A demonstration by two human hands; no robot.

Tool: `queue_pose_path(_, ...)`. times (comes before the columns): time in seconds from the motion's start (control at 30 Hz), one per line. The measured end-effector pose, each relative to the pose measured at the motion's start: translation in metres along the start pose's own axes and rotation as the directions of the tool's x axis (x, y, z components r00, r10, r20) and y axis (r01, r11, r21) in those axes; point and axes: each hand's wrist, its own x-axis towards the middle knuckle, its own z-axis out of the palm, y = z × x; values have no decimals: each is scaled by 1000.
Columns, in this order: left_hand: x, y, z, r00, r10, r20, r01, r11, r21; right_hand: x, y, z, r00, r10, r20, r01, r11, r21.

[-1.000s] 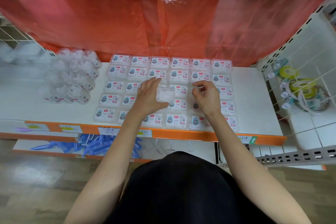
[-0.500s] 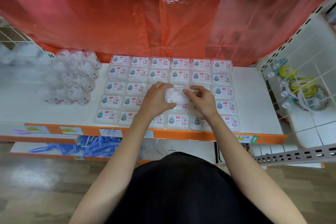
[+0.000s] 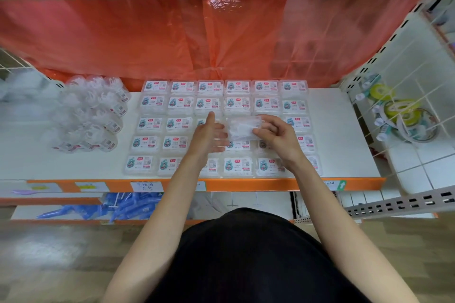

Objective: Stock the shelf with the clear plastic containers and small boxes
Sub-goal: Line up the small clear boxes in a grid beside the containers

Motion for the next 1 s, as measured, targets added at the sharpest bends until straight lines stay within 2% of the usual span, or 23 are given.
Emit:
queue_pose_path(0.1, 0, 2, -2, 997, -57, 58, 56, 998, 35, -2, 2, 0, 994, -81, 68, 84, 995, -51)
queue_pose_path(0.23, 2, -4, -5, 989, -88, 115, 97, 993, -70, -2, 2, 2, 980, -151, 128, 163, 983, -89)
queue_pose_path(0.4, -1, -12, -1, 993, 40, 110, -19, 983, -184, 2, 8, 0, 976, -151, 156, 178, 969, -174)
queue_pose_path(0.5, -5, -15, -1, 986, 130, 106, -109, 977, -183, 1, 7, 2, 991, -108, 76, 116, 988, -102)
queue_pose_path(0.6, -5, -17, -1, 977, 196, 89, -185, 976, -118, 3, 1, 9, 999, 30, -17, -31, 999, -40)
queue_pose_path(0.8, -9, -17, 5, 966, 251, 52, -248, 966, -70, 1, 3, 12, 986, 158, 55, -153, 984, -89)
queue_pose_path(0.9, -7, -20, 6, 977, 214, 19, -210, 969, -127, -1, 4, 9, 981, 177, 75, -174, 984, -44)
queue_pose_path(1.0, -8, -21, 8, 990, 136, 29, -125, 964, -234, -2, 4, 6, 984, 177, -10, -176, 984, 34)
